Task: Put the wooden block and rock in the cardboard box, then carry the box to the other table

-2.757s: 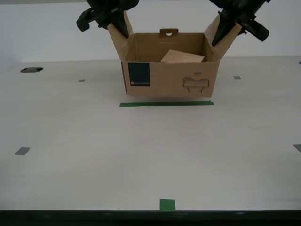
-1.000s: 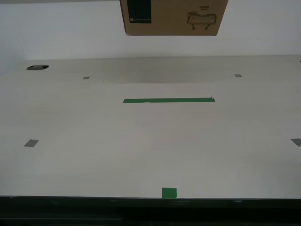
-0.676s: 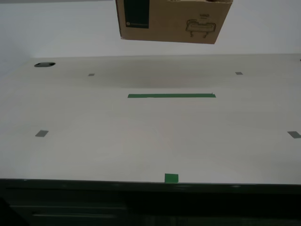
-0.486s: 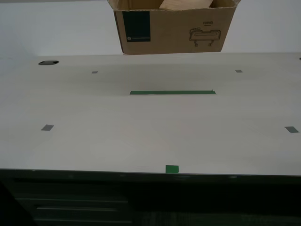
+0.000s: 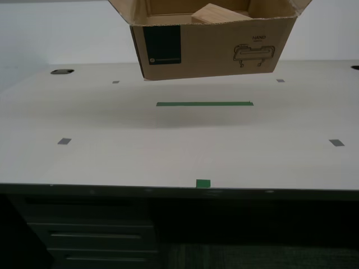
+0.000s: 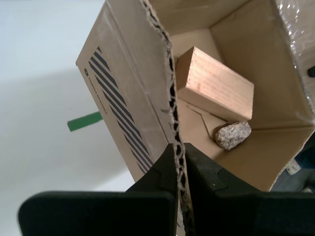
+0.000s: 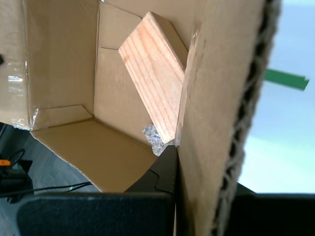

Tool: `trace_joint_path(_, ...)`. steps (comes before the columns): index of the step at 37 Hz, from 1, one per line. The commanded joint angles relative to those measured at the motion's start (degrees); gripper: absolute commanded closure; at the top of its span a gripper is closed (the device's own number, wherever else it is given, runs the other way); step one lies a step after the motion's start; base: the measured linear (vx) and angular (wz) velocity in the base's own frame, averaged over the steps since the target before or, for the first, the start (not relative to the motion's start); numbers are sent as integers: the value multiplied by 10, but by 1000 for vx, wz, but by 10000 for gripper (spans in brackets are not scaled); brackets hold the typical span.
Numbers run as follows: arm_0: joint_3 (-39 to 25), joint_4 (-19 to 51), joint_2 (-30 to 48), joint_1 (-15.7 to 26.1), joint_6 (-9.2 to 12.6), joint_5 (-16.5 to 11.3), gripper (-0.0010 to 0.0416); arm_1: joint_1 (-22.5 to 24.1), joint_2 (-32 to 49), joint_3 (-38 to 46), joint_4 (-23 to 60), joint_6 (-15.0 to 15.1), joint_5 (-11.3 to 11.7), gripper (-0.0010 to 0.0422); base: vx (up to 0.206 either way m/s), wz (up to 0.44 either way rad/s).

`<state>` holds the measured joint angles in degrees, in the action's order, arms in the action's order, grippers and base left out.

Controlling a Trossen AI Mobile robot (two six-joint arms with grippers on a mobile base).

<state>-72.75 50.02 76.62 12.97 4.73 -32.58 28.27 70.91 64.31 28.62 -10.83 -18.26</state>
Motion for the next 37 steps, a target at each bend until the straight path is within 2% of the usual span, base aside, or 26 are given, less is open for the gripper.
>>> trace_joint_path(1,23,-8,-20,0,-3,-3,406,0,-29,-28,-13,-11,-2,413,-93,-7)
trace_joint_path(5,36,-7,-31,3,-2,-4,406,3,-39,-49,-12,-29,-2,413,-95,-10)
trace_joint_path(13,40,-21,-31,14,2,-4,406,28,-33,-55,-37,-30,-2,413,-92,-5)
trace_joint_path(18,41,-24,-31,14,9,-4,406,33,-33,-54,-50,-53,-2,413,-89,6)
trace_joint_path(27,42,-34,-31,16,15,-4,406,34,-18,-54,-45,-38,-2,413,-105,17)
trace_joint_path(37,42,-41,-31,17,16,-4,406,34,-18,-54,-50,-45,-2,413,-117,19)
